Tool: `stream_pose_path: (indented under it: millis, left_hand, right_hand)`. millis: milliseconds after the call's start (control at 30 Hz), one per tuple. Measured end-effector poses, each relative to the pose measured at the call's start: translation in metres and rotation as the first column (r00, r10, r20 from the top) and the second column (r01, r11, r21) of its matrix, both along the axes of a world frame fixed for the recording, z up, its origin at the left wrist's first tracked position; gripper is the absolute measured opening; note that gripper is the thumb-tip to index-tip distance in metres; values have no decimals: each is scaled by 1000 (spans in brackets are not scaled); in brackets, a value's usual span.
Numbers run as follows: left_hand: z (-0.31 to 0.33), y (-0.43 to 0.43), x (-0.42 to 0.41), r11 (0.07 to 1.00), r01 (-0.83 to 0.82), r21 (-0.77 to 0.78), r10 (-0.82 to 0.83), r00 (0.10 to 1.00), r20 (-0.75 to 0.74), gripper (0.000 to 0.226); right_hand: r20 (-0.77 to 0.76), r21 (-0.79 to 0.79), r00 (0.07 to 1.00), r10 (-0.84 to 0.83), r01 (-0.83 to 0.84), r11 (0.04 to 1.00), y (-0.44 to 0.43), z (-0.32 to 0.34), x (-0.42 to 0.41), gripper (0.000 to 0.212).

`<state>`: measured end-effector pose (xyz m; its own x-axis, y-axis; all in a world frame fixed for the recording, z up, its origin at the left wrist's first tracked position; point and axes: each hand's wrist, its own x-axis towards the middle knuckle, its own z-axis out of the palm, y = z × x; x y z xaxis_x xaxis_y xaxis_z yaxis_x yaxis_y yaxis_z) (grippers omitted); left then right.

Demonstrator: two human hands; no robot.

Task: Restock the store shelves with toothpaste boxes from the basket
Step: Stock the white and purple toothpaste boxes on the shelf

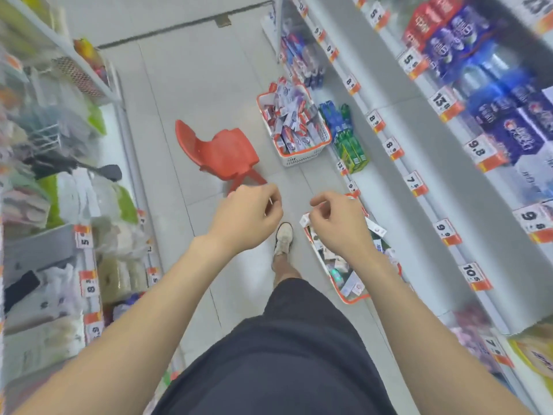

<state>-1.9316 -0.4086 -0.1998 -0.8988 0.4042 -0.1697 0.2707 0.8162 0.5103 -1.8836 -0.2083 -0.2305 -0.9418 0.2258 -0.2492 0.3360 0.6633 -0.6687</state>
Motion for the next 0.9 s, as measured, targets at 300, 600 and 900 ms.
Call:
stream_pose_path:
  millis: [300, 600, 900]
  left_hand:
    - [26, 71, -273, 994, 95, -47, -97, 995, -34, 19]
    - [-5, 120, -494, 973, 225, 48, -223, 974, -30, 19]
    - [-19, 197, -646, 933, 360, 27, -361, 932, 26, 12]
  right_hand:
    - [13, 42, 999, 48, -48, 998, 65, 11, -270, 22]
    - [23, 67, 999, -40, 38, 997, 107, 5, -450, 23]
    - [88, 57, 976, -201, 196, 979, 159, -4, -564, 23]
